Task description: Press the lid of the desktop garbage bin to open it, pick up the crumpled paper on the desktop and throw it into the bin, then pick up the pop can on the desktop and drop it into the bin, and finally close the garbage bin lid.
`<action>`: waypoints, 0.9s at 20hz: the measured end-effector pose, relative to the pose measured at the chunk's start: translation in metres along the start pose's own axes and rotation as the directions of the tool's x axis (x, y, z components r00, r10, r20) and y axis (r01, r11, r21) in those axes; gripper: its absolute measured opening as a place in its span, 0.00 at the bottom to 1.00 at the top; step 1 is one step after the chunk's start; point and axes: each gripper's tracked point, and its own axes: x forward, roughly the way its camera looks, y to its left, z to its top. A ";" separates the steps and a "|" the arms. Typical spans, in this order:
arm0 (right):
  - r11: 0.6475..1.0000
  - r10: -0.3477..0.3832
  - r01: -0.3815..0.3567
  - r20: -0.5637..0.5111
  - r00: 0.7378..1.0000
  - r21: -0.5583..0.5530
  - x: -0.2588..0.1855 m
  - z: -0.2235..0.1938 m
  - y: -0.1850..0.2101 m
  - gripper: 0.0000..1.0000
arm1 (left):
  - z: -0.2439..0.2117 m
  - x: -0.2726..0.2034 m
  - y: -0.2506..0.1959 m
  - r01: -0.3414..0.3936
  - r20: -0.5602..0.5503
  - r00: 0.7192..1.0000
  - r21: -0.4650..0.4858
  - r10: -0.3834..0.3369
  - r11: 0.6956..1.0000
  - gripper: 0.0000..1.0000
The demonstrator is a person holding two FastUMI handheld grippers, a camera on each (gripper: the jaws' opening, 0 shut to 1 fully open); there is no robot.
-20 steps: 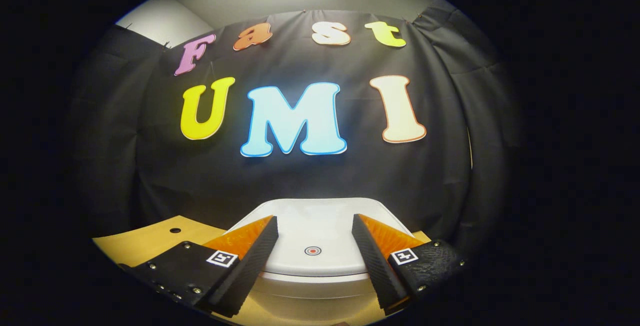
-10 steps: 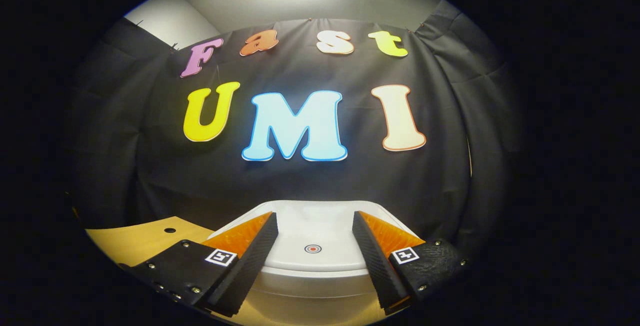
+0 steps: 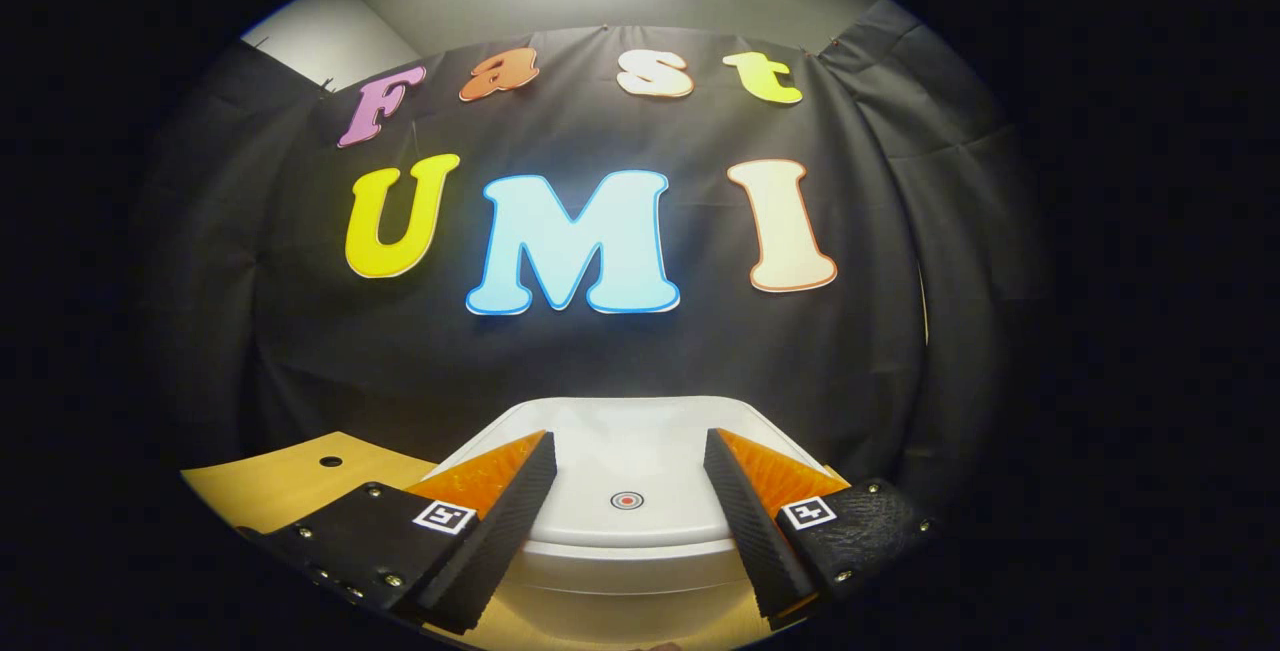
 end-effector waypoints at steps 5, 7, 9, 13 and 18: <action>0.999 -0.016 0.016 -0.030 0.999 -0.031 -0.007 0.004 -0.005 1.00 | 0.003 -0.005 0.002 -0.013 0.007 1.000 0.007 0.013 1.000 0.96; 0.999 -0.015 0.013 -0.028 1.000 -0.052 -0.017 0.007 -0.004 0.95 | 0.005 -0.006 0.001 -0.013 0.012 1.000 0.002 0.013 1.000 0.97; 0.997 -0.011 0.010 -0.021 1.000 -0.074 -0.030 0.014 -0.005 0.95 | 0.006 -0.006 -0.005 -0.009 0.017 1.000 0.001 0.009 1.000 0.97; 0.998 0.008 -0.007 0.015 1.000 -0.069 -0.066 0.033 -0.002 0.95 | 0.010 -0.006 -0.018 0.010 0.034 0.999 -0.007 -0.010 1.000 0.97; 0.992 0.040 -0.033 0.057 0.998 -0.123 -0.117 0.050 -0.003 0.95 | 0.023 -0.015 -0.037 0.022 0.076 0.997 -0.032 -0.019 0.999 0.97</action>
